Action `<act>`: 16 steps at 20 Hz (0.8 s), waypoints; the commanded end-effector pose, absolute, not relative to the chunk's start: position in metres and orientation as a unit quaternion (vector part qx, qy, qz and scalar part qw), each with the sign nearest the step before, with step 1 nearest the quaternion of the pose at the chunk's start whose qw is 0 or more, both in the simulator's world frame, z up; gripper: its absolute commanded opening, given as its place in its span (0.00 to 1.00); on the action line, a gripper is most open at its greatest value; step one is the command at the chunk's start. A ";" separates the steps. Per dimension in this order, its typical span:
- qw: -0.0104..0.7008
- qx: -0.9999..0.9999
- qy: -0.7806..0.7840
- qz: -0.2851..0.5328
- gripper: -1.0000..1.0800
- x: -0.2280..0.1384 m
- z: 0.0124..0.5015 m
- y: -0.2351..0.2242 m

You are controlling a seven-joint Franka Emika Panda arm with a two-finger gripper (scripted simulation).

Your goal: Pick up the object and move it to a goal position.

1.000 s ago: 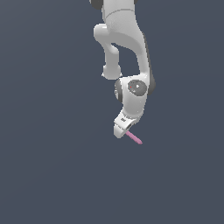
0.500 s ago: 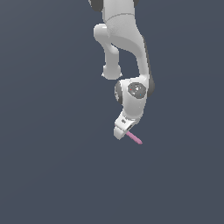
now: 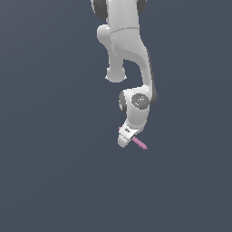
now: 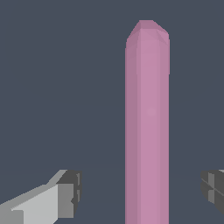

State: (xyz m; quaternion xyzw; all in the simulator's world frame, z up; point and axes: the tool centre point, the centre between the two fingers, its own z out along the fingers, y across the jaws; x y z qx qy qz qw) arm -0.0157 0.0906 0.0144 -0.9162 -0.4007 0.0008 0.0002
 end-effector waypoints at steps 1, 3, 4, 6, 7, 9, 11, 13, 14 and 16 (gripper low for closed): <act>0.000 -0.916 -0.401 0.000 0.96 -0.015 0.012 0.091; 0.000 -0.916 -0.401 0.000 0.00 -0.015 0.012 0.091; 0.000 -0.916 -0.401 0.000 0.00 -0.015 0.012 0.091; 0.000 -0.916 -0.401 0.000 0.00 -0.015 0.012 0.091; 0.000 -0.916 -0.401 0.000 0.00 -0.015 0.012 0.091; 0.000 -0.916 -0.401 0.000 0.00 -0.015 0.012 0.091; 0.000 -0.916 -0.401 0.000 0.00 -0.015 0.012 0.091; 0.000 -0.916 -0.401 0.000 0.00 -0.015 0.013 0.091; 0.000 -0.916 -0.401 0.000 0.00 -0.015 0.013 0.090; 0.000 -0.916 -0.401 0.000 0.00 -0.015 0.016 0.088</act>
